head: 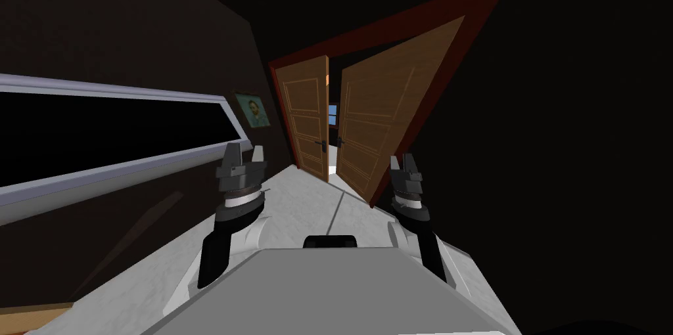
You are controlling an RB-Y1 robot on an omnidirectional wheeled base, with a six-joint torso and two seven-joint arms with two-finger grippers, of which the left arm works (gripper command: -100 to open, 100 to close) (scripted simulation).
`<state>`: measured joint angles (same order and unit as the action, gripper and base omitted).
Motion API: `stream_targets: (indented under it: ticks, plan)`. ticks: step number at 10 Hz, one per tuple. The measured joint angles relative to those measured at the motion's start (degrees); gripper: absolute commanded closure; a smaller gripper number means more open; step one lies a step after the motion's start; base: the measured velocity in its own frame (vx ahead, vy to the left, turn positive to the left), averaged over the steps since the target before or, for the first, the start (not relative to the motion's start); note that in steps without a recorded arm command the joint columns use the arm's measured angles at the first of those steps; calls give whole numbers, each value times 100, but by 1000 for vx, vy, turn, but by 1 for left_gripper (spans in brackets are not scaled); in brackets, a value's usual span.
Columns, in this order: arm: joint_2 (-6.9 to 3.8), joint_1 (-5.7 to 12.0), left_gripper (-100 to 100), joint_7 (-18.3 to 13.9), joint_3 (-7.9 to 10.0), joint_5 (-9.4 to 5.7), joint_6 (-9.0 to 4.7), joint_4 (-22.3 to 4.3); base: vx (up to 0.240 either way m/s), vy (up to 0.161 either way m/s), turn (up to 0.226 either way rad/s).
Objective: Push the door open
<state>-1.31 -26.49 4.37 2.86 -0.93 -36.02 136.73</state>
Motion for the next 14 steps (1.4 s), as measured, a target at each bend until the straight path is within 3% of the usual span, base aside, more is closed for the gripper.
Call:
stream_targets:
  ticks: [4,8,14]
  plan:
    - [-45,205,-100,-49,-53,8,40,-392,61,28,-20]
    - [-78,599,-100,-100,-139,36,167,-971,82,64,-19]
    - [-113,937,-100,-181,-244,57,172,-1695,54,44,-15]
